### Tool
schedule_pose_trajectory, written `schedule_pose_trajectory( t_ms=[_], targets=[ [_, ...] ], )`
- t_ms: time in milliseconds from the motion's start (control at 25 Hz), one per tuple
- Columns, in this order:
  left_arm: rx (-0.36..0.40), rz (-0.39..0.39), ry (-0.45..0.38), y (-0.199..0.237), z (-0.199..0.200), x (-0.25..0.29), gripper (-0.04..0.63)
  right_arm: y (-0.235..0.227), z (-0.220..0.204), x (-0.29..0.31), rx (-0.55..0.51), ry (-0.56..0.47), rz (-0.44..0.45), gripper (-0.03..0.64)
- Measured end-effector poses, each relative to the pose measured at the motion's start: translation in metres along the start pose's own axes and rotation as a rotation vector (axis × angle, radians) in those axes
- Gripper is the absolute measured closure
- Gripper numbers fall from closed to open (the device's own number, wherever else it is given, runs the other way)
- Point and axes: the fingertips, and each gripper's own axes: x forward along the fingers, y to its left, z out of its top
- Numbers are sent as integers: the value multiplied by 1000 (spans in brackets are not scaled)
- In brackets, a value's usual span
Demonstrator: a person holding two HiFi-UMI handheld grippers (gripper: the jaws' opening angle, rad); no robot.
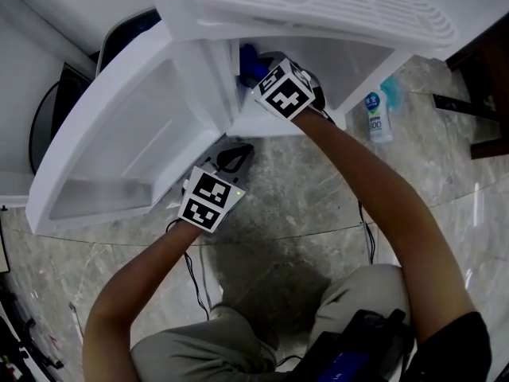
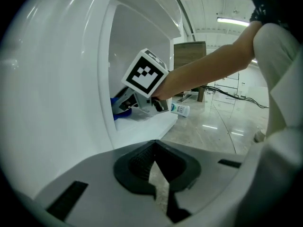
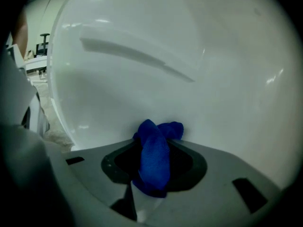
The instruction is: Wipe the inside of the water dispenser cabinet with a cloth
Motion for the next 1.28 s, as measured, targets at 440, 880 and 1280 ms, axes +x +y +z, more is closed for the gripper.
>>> schedule_pose_trajectory(
  t_ms=[440,880,1280],
  targets=[
    [31,-4,3,-8,13,4,589,1,7,-20,208,-152,13,495],
    [113,-12,-8,-26,44,12,589,-40,126,-135,232,-685,-230,495],
    [172,7,-21,-20,56,9,589,-27,167,-186,182,-870,-319,497]
  ],
)
